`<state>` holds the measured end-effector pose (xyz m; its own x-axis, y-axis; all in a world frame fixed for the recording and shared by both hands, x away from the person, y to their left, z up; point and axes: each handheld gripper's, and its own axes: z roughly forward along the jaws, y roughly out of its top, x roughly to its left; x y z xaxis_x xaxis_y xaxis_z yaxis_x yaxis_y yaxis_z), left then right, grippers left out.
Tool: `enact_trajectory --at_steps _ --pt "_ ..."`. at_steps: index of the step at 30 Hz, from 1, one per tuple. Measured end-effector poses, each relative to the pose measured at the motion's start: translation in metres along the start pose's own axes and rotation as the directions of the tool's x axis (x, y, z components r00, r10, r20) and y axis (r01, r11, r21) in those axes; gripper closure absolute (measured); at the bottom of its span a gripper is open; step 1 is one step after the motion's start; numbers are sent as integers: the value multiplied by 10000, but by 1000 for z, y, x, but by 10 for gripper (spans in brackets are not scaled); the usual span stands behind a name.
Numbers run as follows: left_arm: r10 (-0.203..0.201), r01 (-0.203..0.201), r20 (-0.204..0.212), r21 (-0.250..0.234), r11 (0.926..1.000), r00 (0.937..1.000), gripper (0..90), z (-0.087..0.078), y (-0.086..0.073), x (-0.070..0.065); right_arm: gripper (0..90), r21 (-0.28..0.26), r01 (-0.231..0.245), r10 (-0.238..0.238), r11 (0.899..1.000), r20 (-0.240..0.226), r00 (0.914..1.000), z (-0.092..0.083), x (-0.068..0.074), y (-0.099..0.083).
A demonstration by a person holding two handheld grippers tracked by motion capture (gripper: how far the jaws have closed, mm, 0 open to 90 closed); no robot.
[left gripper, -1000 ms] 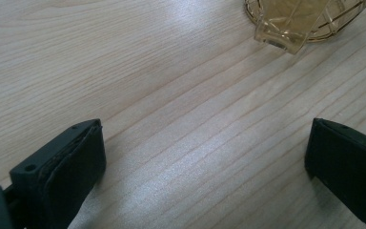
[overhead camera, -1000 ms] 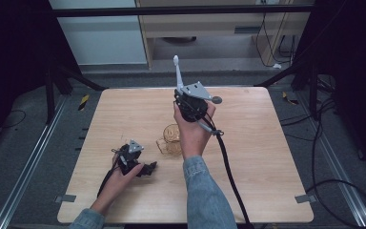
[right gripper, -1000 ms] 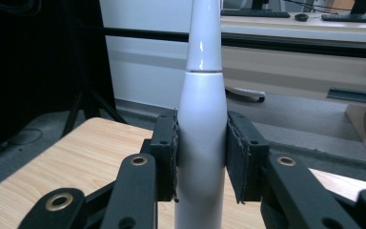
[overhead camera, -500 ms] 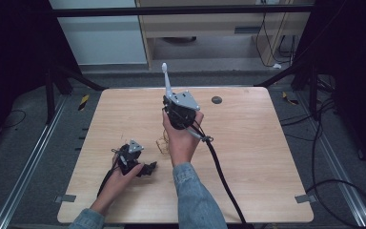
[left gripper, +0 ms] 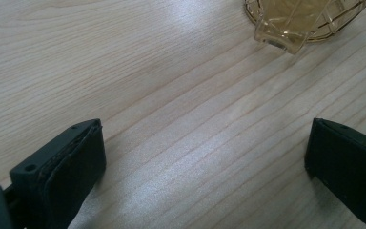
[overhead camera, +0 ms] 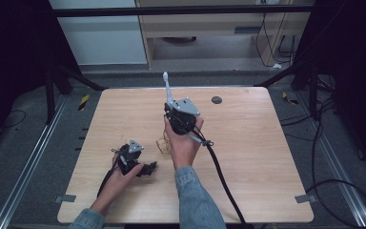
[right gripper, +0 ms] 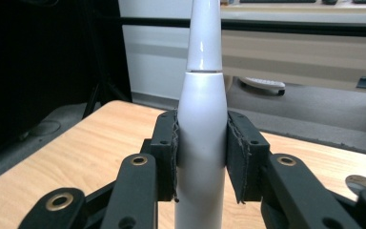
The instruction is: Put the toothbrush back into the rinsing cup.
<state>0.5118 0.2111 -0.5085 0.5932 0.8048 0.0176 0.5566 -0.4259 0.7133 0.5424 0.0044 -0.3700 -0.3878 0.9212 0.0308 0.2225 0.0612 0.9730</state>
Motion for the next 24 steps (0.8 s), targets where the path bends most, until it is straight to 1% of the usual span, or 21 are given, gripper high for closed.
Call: enact_trajectory --at_steps 5,9,15,24 --pt "3 -3 20 7 10000 10000 0 0 0 0 668 78 -62 62 9999 -2 10000 2 -1 -7" --pt "4 -4 14 10 10000 10000 0 0 0 0 668 104 -235 236 9997 -70 9997 2 -2 -15" --pt "17 -17 23 13 10000 10000 0 0 0 0 668 200 -245 246 9995 -59 9997 5 -2 -23" --pt "17 -17 41 28 10000 10000 0 0 0 0 668 538 -193 198 9984 -86 9998 7 -2 -36"
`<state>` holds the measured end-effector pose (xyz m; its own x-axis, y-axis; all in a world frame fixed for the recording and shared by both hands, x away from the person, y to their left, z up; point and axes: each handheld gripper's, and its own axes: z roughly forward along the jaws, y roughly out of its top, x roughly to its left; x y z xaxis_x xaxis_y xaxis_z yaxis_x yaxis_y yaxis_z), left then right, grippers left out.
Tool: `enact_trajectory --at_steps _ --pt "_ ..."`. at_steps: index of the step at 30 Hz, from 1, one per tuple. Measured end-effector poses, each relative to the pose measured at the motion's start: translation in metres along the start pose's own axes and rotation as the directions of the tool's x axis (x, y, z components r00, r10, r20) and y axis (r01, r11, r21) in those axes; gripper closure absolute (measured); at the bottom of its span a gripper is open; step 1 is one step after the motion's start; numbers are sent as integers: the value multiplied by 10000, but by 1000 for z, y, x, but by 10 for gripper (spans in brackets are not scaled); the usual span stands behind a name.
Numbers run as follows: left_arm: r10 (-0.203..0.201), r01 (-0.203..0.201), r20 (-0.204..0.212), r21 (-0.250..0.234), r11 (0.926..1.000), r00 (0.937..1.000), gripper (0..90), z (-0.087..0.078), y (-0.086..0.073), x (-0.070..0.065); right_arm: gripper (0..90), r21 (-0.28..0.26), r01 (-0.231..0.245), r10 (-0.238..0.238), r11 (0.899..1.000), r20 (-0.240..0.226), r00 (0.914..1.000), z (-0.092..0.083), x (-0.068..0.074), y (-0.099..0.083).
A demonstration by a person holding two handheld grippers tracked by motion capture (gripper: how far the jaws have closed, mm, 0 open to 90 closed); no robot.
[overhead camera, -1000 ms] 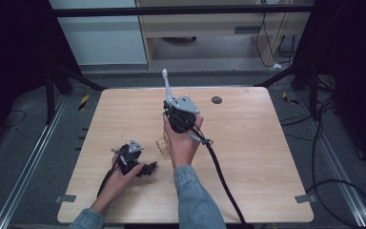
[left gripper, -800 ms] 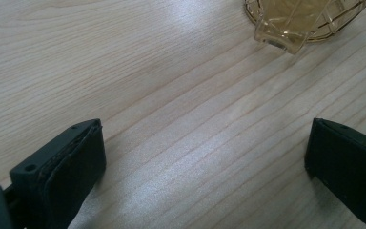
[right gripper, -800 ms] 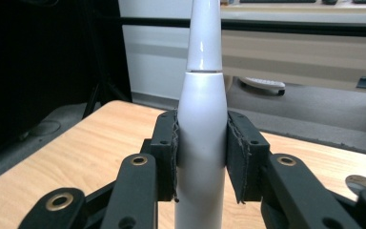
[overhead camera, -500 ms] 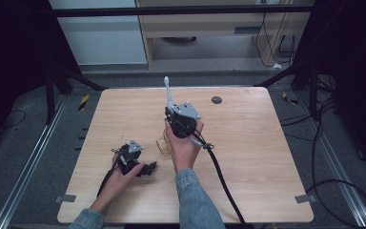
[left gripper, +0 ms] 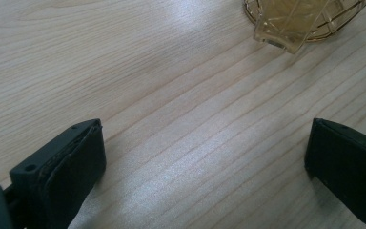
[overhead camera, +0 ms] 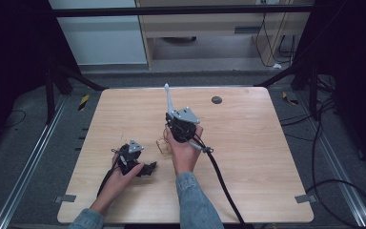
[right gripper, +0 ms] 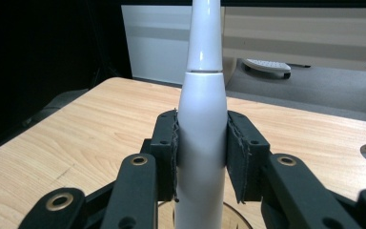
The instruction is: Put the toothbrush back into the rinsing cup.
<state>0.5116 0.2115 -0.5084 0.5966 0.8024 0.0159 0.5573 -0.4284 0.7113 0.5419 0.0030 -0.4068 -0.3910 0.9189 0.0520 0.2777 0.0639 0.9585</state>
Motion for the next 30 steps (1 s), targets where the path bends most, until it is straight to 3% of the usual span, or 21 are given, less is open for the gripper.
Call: enact_trajectory --at_steps 30 --pt "57 -57 31 25 10000 10000 0 0 0 1 668 681 28 -26 9977 -35 10000 6 -2 -16"
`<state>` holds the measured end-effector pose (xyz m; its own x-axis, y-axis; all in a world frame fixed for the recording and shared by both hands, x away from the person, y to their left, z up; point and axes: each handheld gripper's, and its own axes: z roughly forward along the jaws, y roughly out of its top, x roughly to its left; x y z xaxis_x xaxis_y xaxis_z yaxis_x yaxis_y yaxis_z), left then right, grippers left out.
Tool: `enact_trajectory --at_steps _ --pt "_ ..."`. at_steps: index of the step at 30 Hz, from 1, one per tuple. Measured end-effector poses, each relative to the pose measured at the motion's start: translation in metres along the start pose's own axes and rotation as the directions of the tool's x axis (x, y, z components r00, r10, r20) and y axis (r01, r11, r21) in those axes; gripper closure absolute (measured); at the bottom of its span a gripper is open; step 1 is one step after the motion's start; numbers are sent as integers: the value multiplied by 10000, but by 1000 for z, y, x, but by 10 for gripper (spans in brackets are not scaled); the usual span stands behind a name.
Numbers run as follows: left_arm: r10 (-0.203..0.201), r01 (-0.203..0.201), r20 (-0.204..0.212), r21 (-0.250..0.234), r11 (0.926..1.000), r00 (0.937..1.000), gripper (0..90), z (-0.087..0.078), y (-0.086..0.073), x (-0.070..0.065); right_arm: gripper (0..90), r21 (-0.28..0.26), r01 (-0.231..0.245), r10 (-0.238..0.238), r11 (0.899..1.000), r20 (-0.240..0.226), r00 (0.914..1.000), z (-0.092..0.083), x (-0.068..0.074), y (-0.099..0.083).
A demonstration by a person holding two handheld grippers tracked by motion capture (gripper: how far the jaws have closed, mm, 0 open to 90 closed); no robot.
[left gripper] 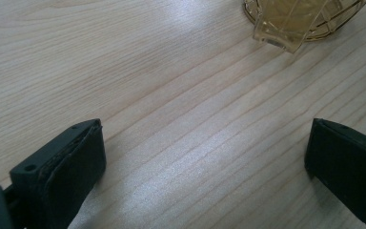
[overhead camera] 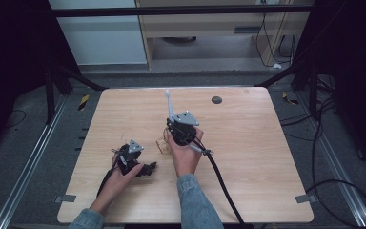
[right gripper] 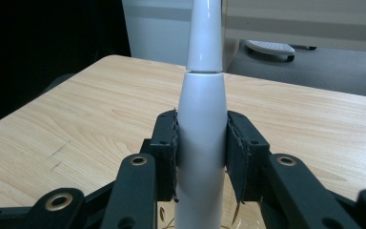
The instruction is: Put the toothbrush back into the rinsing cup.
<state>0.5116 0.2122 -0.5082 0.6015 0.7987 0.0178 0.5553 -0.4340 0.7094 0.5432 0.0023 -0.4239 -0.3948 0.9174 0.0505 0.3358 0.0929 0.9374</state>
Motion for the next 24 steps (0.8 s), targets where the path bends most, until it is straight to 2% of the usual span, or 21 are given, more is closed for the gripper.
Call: enact_trajectory --at_steps 17,24 --pt "6 -6 2 1 10000 10000 0 0 0 0 667 388 11 -7 9992 -95 10000 -1 1 -2" --pt "6 -6 2 2 10000 10000 0 0 0 0 667 576 195 -191 9982 -74 9998 0 1 -2"
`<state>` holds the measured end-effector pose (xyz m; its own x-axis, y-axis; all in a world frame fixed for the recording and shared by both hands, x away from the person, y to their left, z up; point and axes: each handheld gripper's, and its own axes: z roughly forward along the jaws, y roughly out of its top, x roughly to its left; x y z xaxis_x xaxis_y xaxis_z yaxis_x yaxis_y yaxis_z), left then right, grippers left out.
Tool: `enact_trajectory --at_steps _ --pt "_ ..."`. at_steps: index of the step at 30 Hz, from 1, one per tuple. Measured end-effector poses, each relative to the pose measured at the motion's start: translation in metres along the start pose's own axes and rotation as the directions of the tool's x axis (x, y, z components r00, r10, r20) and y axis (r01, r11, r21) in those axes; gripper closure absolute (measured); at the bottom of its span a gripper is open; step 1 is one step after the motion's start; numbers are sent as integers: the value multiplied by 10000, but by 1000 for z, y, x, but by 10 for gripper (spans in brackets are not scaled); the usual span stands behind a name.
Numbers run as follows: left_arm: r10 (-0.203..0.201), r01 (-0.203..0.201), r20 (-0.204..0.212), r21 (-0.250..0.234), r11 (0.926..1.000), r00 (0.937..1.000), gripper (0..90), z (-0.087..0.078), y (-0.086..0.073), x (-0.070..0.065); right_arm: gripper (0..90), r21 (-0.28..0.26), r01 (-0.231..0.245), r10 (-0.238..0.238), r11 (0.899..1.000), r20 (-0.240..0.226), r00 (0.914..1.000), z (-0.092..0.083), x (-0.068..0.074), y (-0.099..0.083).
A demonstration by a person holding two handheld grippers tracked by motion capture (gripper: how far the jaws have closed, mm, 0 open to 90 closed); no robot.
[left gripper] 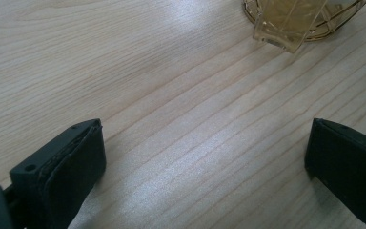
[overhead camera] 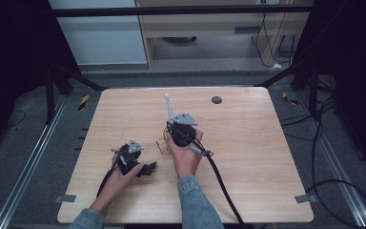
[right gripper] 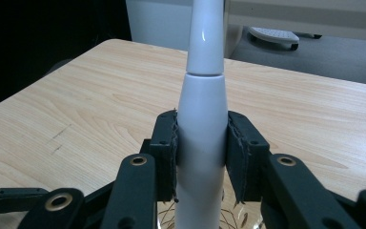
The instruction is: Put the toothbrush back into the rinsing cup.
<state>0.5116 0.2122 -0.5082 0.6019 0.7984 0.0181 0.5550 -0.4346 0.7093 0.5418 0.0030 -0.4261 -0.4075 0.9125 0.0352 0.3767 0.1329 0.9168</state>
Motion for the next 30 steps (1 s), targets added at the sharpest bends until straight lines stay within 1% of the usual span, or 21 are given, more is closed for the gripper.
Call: enact_trajectory --at_steps 7,18,30 --pt "-2 2 0 -3 10000 10000 0 0 0 0 667 168 10 -10 9999 -31 10000 1 1 -1" --pt "-1 1 -1 -2 10000 10000 0 0 0 0 667 371 150 -149 9992 -31 9999 3 2 -2" --pt "-2 2 0 -1 10000 10000 0 0 0 0 666 587 167 -166 9981 -18 9999 5 3 -1"
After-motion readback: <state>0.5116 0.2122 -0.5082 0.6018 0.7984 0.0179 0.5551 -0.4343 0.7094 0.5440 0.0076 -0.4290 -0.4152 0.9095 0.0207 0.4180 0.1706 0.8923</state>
